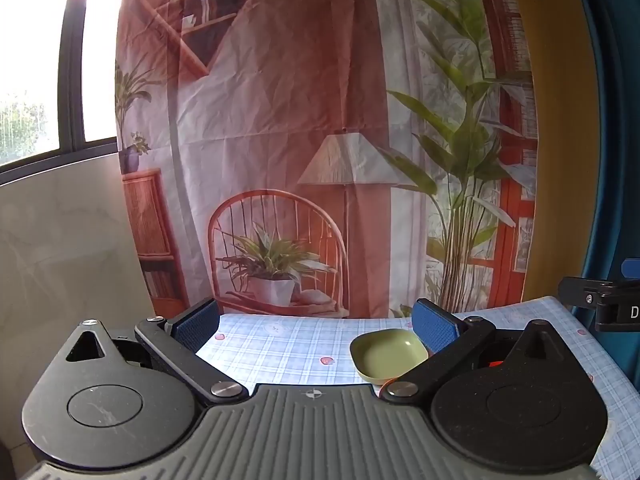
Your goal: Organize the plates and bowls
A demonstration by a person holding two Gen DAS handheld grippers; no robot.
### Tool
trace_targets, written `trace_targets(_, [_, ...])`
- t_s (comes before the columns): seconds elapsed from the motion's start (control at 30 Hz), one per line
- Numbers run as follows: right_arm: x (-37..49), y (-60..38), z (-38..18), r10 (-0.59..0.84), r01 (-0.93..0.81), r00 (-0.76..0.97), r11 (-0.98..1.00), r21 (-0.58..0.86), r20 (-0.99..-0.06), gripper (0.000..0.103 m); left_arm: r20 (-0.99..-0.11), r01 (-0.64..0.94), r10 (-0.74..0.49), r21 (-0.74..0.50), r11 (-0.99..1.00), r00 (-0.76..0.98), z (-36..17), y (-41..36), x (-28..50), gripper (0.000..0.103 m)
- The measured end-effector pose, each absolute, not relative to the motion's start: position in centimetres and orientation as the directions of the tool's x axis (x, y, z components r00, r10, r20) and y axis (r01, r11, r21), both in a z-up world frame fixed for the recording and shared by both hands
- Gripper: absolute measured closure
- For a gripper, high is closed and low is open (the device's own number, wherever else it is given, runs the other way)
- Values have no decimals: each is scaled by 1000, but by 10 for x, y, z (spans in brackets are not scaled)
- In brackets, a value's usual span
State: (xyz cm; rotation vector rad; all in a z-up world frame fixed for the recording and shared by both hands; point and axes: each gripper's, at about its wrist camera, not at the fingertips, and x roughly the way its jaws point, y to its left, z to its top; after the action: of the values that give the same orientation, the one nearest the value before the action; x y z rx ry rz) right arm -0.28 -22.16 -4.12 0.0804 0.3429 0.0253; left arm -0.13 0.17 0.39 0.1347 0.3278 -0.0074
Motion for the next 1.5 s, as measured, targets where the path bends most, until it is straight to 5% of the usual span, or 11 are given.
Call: trace_targets(1.5, [-10, -239, -23, 3, 23, 955, 996, 83, -297, 0, -276, 21, 11, 114, 993, 961, 10, 4, -11, 0])
